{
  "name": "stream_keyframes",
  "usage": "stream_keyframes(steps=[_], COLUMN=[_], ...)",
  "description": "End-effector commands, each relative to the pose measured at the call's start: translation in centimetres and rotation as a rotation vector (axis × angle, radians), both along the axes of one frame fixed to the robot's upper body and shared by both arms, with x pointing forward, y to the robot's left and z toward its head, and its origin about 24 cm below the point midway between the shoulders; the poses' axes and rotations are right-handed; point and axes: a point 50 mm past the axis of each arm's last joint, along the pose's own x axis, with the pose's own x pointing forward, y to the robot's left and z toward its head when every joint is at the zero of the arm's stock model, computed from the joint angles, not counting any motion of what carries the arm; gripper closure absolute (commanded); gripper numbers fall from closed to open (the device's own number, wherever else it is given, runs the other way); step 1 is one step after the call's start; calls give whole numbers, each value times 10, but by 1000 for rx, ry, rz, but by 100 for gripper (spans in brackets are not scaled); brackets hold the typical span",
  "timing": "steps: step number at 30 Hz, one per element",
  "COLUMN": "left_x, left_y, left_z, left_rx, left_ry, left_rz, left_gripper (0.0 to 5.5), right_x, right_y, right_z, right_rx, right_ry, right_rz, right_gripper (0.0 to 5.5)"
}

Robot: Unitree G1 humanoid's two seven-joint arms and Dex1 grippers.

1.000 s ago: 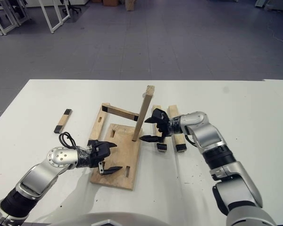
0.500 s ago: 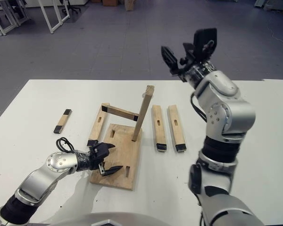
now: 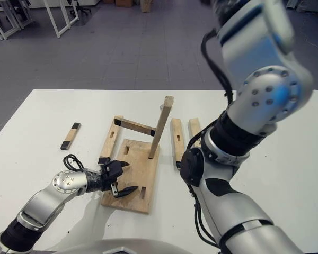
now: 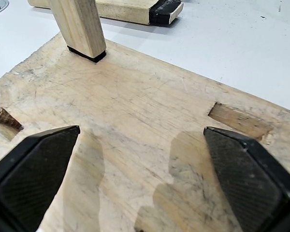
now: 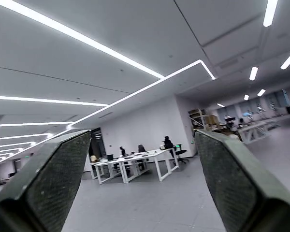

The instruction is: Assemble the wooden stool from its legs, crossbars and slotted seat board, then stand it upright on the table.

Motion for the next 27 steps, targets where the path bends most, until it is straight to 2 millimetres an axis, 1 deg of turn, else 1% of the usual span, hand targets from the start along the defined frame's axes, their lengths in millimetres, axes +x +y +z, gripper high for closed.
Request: stream_keyframes(steps=[1, 2, 3, 4, 5, 6, 8, 9, 10, 12, 13, 14, 15, 16, 17, 19, 20, 22, 24, 25, 27], left_x=[-11, -9, -7, -5, -5, -5, -6, -7, -8, -9, -9, -8, -5, 0, 3, 9, 10, 5, -2, -6, -9], left_y=[19, 18, 18, 17, 18, 18, 19, 18, 18, 17, 17, 16, 14, 12, 12, 15, 18, 27, 34, 37, 43], left_z=[-26, -26, -25, -24, -24, -23, -24, -26, -26, -28, -28, -26, -22, -15, -9, 7, 15, 32, 45, 48, 47], left_rx=[144, 144, 144, 144, 144, 144, 144, 142, 140, 129, 120, 101, 72, 43, 16, -21, -37, -68, -104, -110, -95], left_ry=[136, 131, 127, 125, 124, 124, 127, 131, 132, 139, 138, 130, 117, 99, 82, 46, 29, 8, 11, 16, 33], left_rz=[57, 54, 51, 48, 47, 48, 58, 64, 70, 85, 103, 130, 161, 196, 231, 303, 344, 429, 500, 524, 556], left_gripper=[75, 75, 75, 75, 75, 75, 75, 75, 75, 75, 75, 75, 75, 75, 75, 75, 75, 75, 75, 75, 75], right_x=[15, 7, 0, -4, -4, -2, 6, 12, 19, 23, 21, 17, 14, 10, 6, -3, -13, -39, -61, -69, -79], right_y=[22, 21, 17, 14, 13, 13, 17, 16, 13, -6, -18, -29, -41, -51, -60, -75, -81, -81, -80, -84, -91], right_z=[-159, -205, -235, -249, -247, -240, -211, -190, -165, -106, -85, -74, -76, -88, -104, -151, -179, -227, -255, -268, -285], right_rx=[-131, -147, -151, -143, -132, -118, -64, -24, 27, 113, 119, 112, 79, 23, -31, -169, -240, -337, -383, -399, -427], right_ry=[652, 820, 930, 973, 959, 927, 817, 733, 637, 413, 323, 271, 257, 280, 329, 513, 619, 798, 903, 950, 1000], right_rz=[119, 131, 110, 92, 74, 64, 65, 58, 40, -31, -83, -144, -217, -293, -356, -461, -477, -434, -389, -384, -378], right_gripper=[164, 164, 164, 164, 164, 164, 164, 164, 164, 164, 164, 164, 164, 164, 164, 164, 164, 164, 164, 164, 164])
